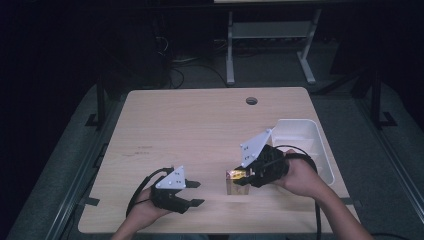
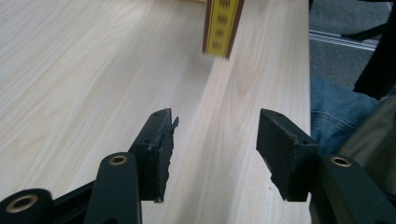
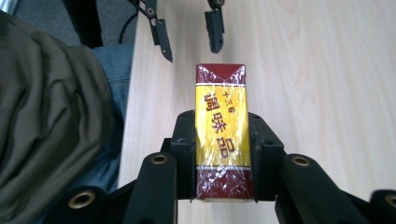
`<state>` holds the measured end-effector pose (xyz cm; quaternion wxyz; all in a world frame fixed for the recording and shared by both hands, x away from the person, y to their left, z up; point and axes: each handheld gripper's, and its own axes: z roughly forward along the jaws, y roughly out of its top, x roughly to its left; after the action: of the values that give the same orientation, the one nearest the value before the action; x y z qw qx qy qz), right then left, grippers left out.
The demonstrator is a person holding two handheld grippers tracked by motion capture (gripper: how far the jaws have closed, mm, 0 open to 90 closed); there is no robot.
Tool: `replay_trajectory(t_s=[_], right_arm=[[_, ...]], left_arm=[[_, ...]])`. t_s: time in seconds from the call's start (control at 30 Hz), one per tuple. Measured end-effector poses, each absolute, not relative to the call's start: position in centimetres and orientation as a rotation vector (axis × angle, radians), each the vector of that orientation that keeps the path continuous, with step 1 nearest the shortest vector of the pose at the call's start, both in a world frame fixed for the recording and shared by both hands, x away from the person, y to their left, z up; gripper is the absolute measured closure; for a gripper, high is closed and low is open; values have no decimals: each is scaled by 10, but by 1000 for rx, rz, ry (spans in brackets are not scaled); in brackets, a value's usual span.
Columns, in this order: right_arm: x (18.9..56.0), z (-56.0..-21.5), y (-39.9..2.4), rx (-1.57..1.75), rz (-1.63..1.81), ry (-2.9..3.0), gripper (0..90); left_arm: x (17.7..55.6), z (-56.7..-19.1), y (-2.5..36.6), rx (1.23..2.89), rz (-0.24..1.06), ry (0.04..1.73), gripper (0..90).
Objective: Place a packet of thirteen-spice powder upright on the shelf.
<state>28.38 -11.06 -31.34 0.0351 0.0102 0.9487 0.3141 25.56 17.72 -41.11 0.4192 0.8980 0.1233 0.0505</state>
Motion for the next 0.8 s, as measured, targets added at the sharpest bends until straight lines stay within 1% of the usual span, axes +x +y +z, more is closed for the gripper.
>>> replay_trajectory(t_s=[0.13, 0.8], right_arm=[[292, -304, -119, 49, 955, 2900, 680], [317, -287, -143, 94, 871, 2906, 679]], left_arm=[[258, -410, 182, 2248, 140, 330, 441], [265, -410, 193, 2240, 172, 383, 400]])
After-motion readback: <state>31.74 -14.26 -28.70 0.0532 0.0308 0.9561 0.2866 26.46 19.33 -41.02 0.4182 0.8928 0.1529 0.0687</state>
